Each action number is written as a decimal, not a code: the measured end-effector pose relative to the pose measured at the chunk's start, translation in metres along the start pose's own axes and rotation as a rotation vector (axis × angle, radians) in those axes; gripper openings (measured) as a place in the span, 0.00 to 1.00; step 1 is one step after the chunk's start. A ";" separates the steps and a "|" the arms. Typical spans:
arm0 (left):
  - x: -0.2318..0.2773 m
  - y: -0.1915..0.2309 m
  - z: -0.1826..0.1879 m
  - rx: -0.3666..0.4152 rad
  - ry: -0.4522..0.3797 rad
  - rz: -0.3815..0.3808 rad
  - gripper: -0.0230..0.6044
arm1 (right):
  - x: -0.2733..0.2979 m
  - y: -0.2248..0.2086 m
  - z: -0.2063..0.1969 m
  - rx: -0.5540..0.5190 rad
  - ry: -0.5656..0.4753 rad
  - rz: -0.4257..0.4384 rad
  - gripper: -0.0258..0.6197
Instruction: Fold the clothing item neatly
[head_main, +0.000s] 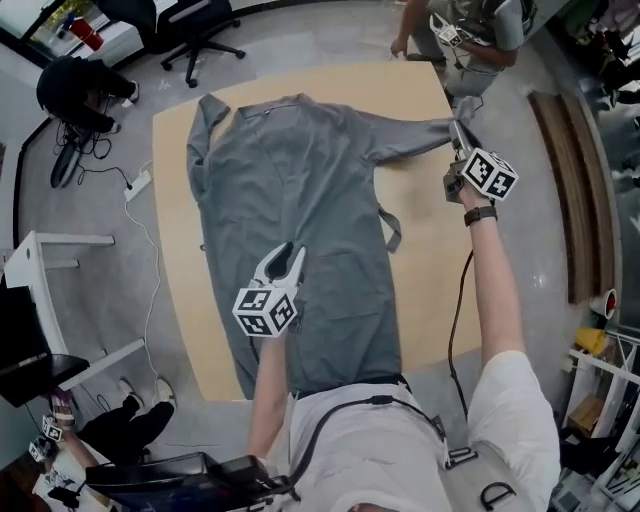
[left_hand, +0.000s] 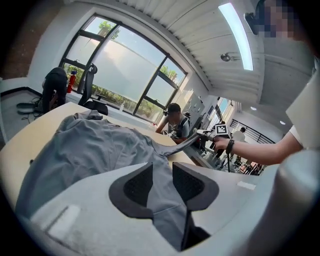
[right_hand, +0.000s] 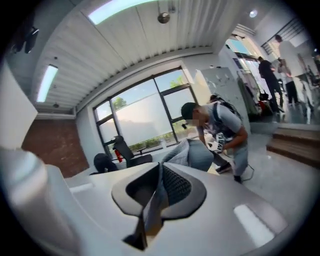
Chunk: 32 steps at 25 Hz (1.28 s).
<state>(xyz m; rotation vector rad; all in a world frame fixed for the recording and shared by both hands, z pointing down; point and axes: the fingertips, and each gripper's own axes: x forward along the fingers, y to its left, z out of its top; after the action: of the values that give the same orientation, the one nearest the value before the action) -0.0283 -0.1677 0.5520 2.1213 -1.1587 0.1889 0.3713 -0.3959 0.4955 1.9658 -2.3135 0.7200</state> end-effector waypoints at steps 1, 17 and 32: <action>-0.009 0.004 0.000 -0.003 -0.009 0.010 0.24 | 0.004 0.031 0.006 -0.046 0.007 0.057 0.08; -0.145 0.090 -0.006 -0.141 -0.169 0.174 0.24 | 0.025 0.448 -0.174 -0.313 0.299 0.609 0.08; -0.183 0.135 -0.054 -0.248 -0.153 0.273 0.24 | -0.091 0.516 -0.451 -0.897 0.624 0.880 0.24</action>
<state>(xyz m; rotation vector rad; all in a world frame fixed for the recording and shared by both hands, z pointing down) -0.2315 -0.0558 0.5816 1.7815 -1.4797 0.0044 -0.2184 -0.0995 0.7012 0.2818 -2.3246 0.1415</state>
